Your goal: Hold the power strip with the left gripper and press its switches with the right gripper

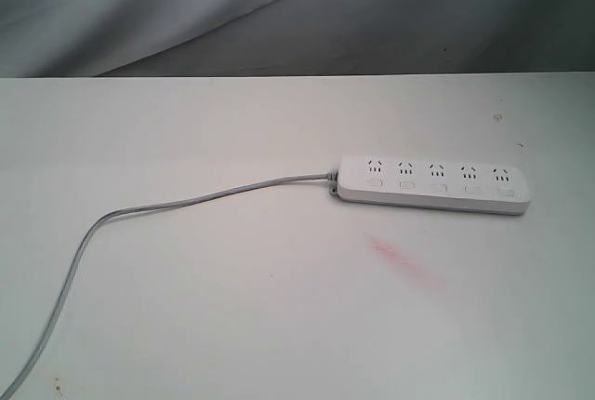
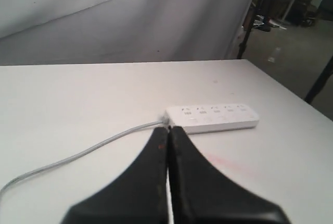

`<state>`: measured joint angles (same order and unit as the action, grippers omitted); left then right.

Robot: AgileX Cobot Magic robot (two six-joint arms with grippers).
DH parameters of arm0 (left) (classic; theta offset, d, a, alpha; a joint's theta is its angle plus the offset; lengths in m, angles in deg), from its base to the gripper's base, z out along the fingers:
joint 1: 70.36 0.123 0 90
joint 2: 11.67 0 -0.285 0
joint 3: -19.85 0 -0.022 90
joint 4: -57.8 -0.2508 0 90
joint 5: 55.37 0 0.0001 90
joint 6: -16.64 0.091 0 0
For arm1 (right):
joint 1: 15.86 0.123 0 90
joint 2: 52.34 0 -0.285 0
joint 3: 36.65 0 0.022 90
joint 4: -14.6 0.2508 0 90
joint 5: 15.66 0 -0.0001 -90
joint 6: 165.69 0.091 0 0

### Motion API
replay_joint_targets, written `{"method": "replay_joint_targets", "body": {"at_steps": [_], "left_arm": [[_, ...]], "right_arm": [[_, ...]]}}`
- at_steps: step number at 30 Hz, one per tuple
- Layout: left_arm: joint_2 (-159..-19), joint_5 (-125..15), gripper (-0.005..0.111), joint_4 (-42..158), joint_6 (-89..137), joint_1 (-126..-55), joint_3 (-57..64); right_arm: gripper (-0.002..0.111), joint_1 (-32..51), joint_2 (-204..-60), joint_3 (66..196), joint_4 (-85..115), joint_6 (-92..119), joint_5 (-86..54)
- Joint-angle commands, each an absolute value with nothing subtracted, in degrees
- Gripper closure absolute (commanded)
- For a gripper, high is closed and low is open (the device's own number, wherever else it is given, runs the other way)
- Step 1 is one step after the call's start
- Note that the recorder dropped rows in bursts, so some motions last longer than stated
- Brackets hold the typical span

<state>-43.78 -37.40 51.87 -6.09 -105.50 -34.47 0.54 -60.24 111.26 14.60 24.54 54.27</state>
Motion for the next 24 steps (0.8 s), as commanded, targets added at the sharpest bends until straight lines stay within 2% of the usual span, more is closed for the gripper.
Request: {"method": "replay_joint_targets", "body": {"at_steps": [1, 5, 12, 19, 24], "left_arm": [[-36.4, -31.6, 0.107, 34.5, -23.2, -105.7, -38.2], [-29.5, -23.8, 0.107, 18.9, -41.2, -105.7, -39.2], [-20.7, -13.7, 0.107, 8.6, -52.1, -105.7, -39.8], [-19.9, -17.5, 0.107, -0.1, -62.8, -105.7, -46.1], [-19.9, -21.8, 0.107, -5.0, -62.8, -105.7, -49.4]], "right_arm": [[0.108, 0.2, -60.1, 107.9, 14.2, 26.7, 54.3], [0.108, 0.2, -60.1, 102.2, 14.2, 27.5, 49.6], [0.108, 0.2, -60.1, 92.3, 14.2, 31.4, 29.5], [0.108, 0.2, -60.1, 81.2, 13.9, 30.6, 9.6], [0.108, 0.2, -60.1, 75.8, 13.9, 30.6, 2.3]]}}
